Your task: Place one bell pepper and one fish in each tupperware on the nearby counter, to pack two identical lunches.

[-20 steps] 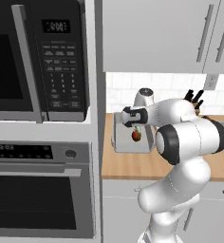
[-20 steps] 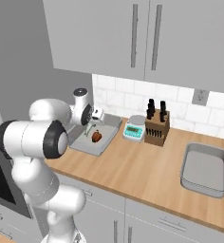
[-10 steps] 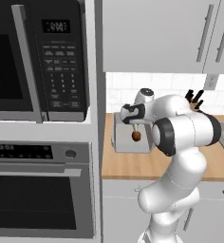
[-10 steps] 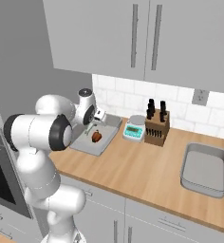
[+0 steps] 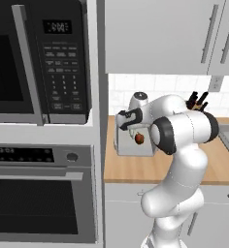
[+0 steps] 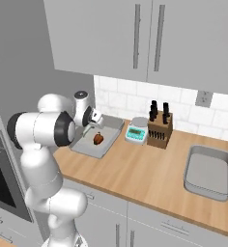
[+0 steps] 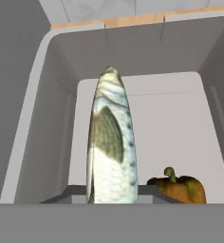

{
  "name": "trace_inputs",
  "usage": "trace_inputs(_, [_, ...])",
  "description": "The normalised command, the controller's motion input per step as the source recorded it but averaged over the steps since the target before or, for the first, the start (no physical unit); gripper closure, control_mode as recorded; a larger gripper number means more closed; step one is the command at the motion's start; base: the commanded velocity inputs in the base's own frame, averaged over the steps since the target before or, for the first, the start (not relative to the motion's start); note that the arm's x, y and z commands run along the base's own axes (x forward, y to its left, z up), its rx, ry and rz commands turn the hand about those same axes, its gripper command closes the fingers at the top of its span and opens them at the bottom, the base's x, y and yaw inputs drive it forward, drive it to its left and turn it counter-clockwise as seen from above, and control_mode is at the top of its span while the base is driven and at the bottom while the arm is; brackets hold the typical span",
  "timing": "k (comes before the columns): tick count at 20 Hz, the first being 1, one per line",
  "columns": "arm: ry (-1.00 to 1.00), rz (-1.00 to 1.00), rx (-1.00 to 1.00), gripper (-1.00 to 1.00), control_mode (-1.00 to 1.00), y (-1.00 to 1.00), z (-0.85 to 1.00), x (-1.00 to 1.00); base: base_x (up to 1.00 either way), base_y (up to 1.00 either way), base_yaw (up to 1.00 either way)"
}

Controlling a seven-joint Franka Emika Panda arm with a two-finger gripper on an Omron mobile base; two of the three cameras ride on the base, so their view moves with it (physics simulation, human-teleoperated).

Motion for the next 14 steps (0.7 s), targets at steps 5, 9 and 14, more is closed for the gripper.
trace_inputs(5, [0.00, 0.00, 0.00, -1.00, -1.00, 0.00, -0.13, 0.16, 0.00, 0.00, 0.00])
trace_inputs(9, [0.00, 0.00, 0.00, -1.00, -1.00, 0.00, -0.01, 0.00, 0.00, 0.00, 0.00])
trace_inputs(14, [0.00, 0.00, 0.00, -1.00, -1.00, 0.00, 0.02, -0.11, 0.00, 0.00, 0.00])
